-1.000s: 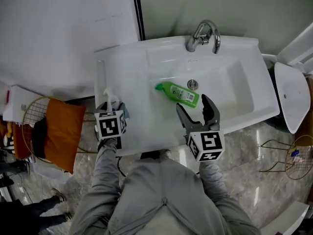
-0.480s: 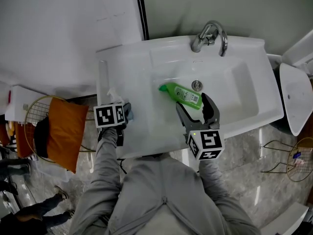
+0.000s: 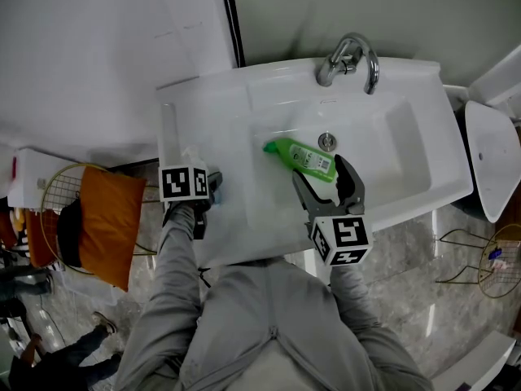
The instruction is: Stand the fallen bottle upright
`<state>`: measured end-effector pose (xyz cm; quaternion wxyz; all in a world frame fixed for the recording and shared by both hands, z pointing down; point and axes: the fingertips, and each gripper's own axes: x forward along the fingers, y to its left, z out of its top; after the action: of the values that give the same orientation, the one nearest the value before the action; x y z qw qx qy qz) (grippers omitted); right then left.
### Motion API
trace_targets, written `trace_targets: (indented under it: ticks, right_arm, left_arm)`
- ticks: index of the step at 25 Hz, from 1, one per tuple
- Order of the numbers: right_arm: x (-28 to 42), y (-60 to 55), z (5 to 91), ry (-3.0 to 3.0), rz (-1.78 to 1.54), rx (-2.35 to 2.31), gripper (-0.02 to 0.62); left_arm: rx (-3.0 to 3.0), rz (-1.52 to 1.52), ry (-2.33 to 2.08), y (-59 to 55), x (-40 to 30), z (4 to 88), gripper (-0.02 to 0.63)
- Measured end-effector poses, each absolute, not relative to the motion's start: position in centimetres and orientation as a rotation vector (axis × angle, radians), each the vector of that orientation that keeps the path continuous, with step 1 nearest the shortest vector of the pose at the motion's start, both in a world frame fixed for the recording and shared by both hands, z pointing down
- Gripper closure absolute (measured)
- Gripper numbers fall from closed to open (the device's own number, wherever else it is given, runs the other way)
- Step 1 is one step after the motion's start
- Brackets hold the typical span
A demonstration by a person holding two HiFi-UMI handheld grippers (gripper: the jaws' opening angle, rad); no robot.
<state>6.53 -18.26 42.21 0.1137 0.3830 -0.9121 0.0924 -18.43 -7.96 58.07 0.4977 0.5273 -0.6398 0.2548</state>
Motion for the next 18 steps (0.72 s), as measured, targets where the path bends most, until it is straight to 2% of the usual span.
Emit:
trace_targets:
  ticks: [4,8,18]
  right_arm:
    - [6.4,-18.03,42.66,-2.658,0.294,1.111,0.215]
    - [6.42,-18.29,42.66,-2.664,0.291,1.116,0.215]
    - [6.37,-18.39,43.02,-2.647,0.307,1.103,0.215]
  left_arm:
    - [1.302,0.753,-1.536,-8.27,-18.1,58.24,0.224]
    - [1.309,0.841,-1.543,-8.83,-17.87,58.22,0.263]
    - [1.319,0.85,-1.551,-8.96,-17.87,58.22,0.274]
